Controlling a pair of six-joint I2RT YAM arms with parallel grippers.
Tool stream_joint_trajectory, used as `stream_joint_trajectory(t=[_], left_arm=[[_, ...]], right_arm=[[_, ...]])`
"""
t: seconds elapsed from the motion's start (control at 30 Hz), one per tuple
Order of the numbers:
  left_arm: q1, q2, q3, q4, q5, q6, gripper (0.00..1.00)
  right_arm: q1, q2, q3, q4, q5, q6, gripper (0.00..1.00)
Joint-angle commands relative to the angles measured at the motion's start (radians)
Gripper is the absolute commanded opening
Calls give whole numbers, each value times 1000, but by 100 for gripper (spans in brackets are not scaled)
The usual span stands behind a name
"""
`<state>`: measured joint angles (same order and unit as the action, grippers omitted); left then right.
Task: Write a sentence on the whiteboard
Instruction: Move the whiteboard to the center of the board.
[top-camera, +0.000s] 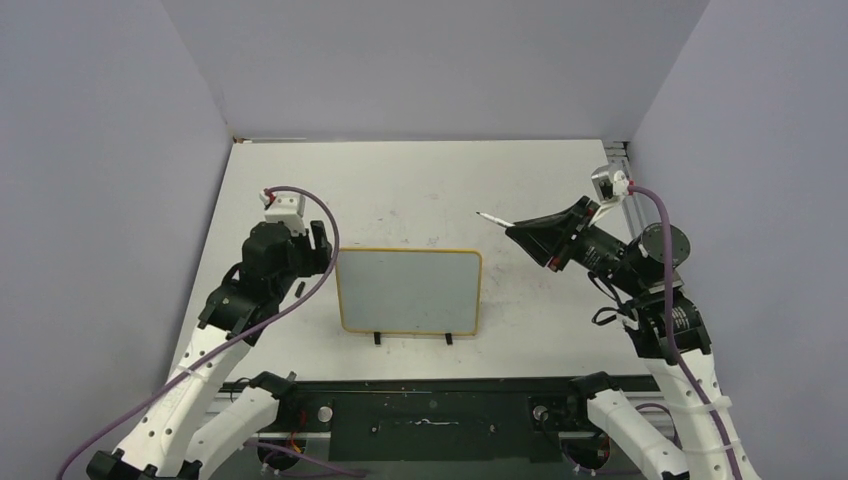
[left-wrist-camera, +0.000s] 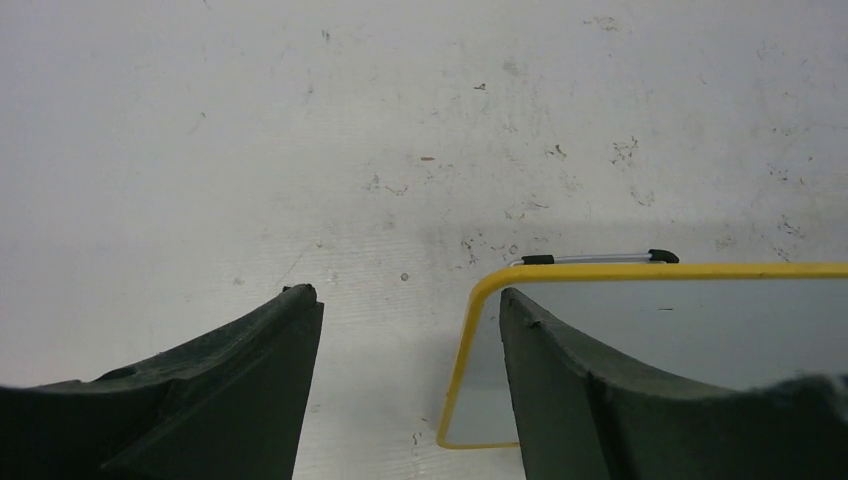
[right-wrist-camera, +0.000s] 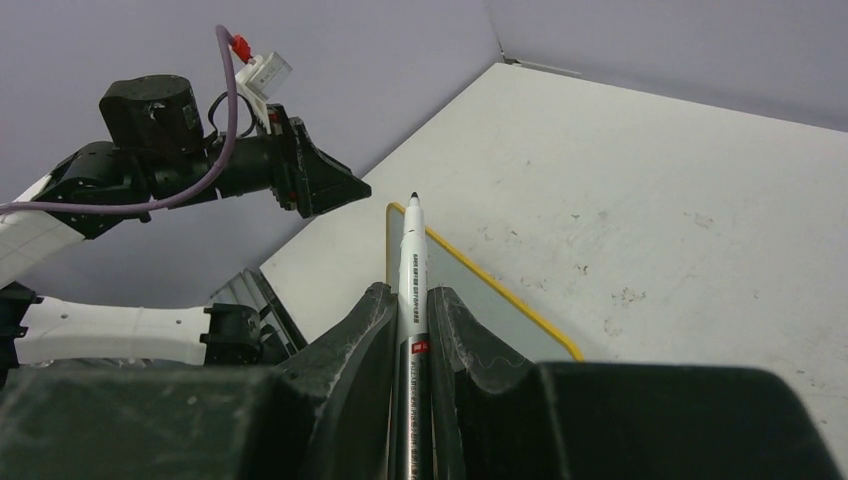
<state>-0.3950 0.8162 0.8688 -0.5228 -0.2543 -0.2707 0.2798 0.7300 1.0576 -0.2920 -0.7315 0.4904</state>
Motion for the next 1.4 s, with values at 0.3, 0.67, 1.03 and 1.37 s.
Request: stream_joint_trajectory(t=[0.3,0.67,1.03,1.37], left_arm=[[121,-101,2,-152,308,-97,65],[-266,-71,-116,-176,53,-356,56],[-570,-26,-362,19,-54,-678,52],[-649,175,-398,130,-162,-724,37]], right_arm=[[271,-5,-140,121,324,-36,5],[657,145,-77,225,643,-99,5],[710,199,-83,312,847,-77,5],[713,170,-112,309,902,-81,5]])
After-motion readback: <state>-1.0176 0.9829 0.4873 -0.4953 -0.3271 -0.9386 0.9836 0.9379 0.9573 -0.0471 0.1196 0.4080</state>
